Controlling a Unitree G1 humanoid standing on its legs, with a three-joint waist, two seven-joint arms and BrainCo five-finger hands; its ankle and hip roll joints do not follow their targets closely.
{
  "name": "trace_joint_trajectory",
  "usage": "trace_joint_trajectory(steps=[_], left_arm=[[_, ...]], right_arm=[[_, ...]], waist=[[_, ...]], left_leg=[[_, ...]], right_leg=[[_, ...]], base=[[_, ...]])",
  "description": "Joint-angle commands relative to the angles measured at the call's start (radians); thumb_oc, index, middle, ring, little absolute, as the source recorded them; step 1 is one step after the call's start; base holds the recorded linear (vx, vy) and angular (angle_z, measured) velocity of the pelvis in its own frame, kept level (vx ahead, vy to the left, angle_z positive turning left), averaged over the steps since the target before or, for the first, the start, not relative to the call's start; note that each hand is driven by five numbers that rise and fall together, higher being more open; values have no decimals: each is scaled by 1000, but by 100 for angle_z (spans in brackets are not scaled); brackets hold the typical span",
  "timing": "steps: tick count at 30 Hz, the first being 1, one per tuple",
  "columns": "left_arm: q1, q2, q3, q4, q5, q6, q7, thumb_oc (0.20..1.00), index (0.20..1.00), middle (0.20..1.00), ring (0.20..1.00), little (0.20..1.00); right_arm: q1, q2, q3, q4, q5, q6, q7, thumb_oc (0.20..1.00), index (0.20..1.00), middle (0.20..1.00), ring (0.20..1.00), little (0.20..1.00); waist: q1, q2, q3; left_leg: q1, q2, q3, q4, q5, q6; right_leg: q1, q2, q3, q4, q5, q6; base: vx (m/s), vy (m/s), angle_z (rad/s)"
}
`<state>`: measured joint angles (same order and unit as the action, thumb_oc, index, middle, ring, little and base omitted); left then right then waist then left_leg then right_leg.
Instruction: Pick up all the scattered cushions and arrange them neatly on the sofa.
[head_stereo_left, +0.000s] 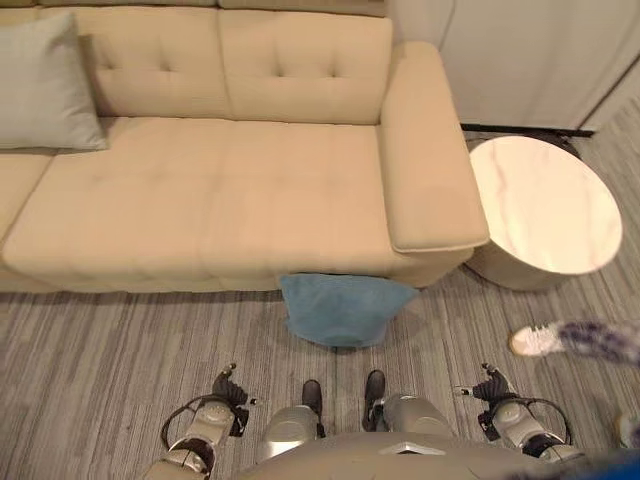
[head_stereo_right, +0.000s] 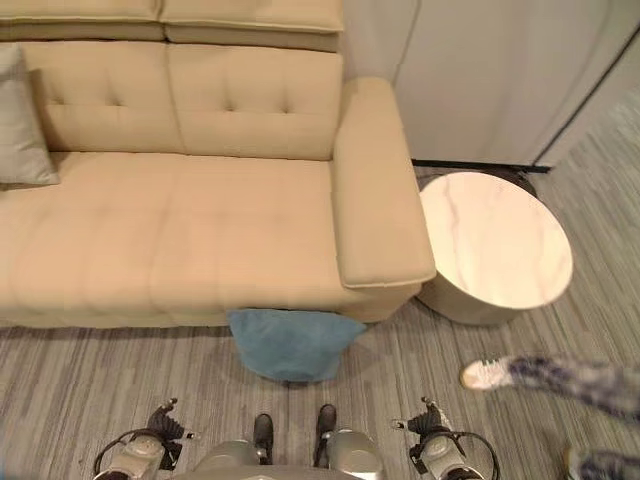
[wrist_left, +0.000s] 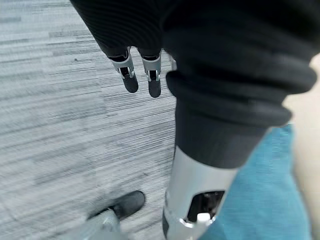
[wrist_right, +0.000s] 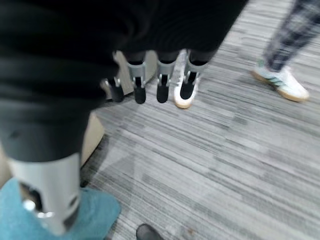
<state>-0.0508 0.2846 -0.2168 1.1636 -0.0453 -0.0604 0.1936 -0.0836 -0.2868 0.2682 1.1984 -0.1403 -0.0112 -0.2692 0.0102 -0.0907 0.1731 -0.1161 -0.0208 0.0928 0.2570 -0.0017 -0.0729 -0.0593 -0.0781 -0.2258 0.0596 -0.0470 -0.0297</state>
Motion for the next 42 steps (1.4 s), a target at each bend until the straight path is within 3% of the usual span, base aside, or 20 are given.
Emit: trace_joint_trajectory(steps=[1,4,5,8,13,14,16,17,18,22,24,27,30,31,34,42], left_arm=[[-8,-12,-19,11,34,-14,-9,1000,1000,1000,1000,1000],[-8,-9,-24,23,38,-4,-7,1000,1000,1000,1000,1000],[-10,-11,-30,25,42,-3,-10,1000,1000,1000,1000,1000],[-6,-8,-32,25,57,-1,-13,1000,1000,1000,1000,1000],[-20,34,-4,19,45,-4,4,1000,1000,1000,1000,1000],[-22,43,-2,17,41,-7,5,1000,1000,1000,1000,1000],[-19,49,2,15,37,-11,5,1000,1000,1000,1000,1000],[-20,49,16,11,22,-16,8,1000,1000,1000,1000,1000],[-21,48,14,0,19,-18,8,1000,1000,1000,1000,1000],[-36,36,7,-22,-3,-21,9,1000,1000,1000,1000,1000],[-67,39,9,-58,-50,-29,20,1000,1000,1000,1000,1000],[-137,46,3,-179,-160,-71,71,1000,1000,1000,1000,1000],[-176,54,-2,-264,-219,-94,114,1000,1000,1000,1000,1000],[-207,53,-8,-283,-244,-106,138,1000,1000,1000,1000,1000],[-249,55,-18,-334,-270,-121,164,1000,1000,1000,1000,1000],[-372,77,-12,-516,-306,-182,239,1000,1000,1000,1000,1000]], right_arm=[[-26,-61,16,1,16,-17,-17,1000,1000,1000,1000,1000],[-22,-61,18,2,11,-10,-18,1000,1000,1000,1000,1000],[-18,-60,17,6,7,-10,-13,1000,1000,1000,1000,1000],[-10,-44,14,8,-10,-7,-7,1000,1000,1000,1000,1000],[-47,-23,32,-16,-31,10,-9,1000,1000,1000,1000,1000],[-54,-20,38,-24,-32,8,-10,1000,1000,1000,1000,1000],[-55,-20,40,-26,-30,4,-11,1000,1000,1000,1000,1000],[-58,-22,37,-22,-30,5,-14,1000,1000,1000,1000,1000],[-55,-25,35,-18,-28,4,-16,1000,1000,1000,1000,1000],[-54,-33,20,-22,-3,1,-35,1000,1000,1000,1000,1000],[-72,-39,-19,-60,58,-9,-59,1000,1000,1000,1000,1000],[-114,-63,-96,-218,192,-50,-131,1000,1000,1000,1000,1000],[-145,-80,-111,-322,227,-73,-193,1000,1000,1000,1000,1000],[-174,-77,-106,-344,244,-85,-220,1000,1000,1000,1000,1000],[-222,-76,-101,-386,264,-107,-253,1000,1000,1000,1000,1000],[-395,-85,-86,-534,326,-215,-293,1000,1000,1000,1000,1000]], waist=[[-13,-18,1],[-9,-21,-11],[-11,-9,-22],[-17,1,-36],[-3,-1,-17],[4,3,-12],[7,2,-14],[21,-1,-10],[14,-4,-13],[8,-6,-15],[-2,-3,22],[-25,12,100],[-37,32,116],[-37,43,126],[-44,53,136],[-54,80,174]], left_leg=[[-44,27,-36,67,-143,7],[-41,95,-52,-55,-80,-1],[-16,112,-62,-128,-59,-7],[36,85,-66,-168,-59,-3],[47,36,-21,-186,-78,53],[48,34,-11,-196,-77,61],[56,25,-2,-217,-71,63],[51,21,13,-218,-68,57],[45,17,11,-220,-65,55],[31,30,25,-233,-61,48],[-19,34,20,-214,-58,47],[-215,37,22,-123,-42,38],[-358,41,18,-64,-29,31],[-412,57,9,-28,-56,21],[-528,71,4,23,-54,18],[-884,86,-19,144,-50,22]], right_leg=[[41,3,-20,-85,19,122],[48,-4,-8,-82,8,131],[57,-3,-9,-82,-2,133],[71,-31,2,-67,5,147],[-25,-96,56,35,51,200],[-39,-103,42,50,55,199],[-37,-93,9,43,53,192],[-26,-103,-54,-2,62,199],[-24,-87,-20,-28,64,197],[-28,-85,-32,-65,79,196],[-76,-87,-26,-53,84,192],[-264,-97,-17,18,102,176],[-408,-108,-14,70,106,165],[-462,-106,-8,103,82,169],[-575,-116,0,147,83,165],[-952,-146,51,304,80,163]], base=[[77,55,-25],[142,167,-8],[188,297,-34],[152,334,-25],[-10,304,-42],[-75,246,-68],[-17,80,-60],[-10,-31,-28],[-1,-92,-6],[1,-106,5],[-218,-112,3],[-344,-71,-6],[-220,-37,-6],[-53,-35,9],[-108,-39,0],[-113,-2,0]])
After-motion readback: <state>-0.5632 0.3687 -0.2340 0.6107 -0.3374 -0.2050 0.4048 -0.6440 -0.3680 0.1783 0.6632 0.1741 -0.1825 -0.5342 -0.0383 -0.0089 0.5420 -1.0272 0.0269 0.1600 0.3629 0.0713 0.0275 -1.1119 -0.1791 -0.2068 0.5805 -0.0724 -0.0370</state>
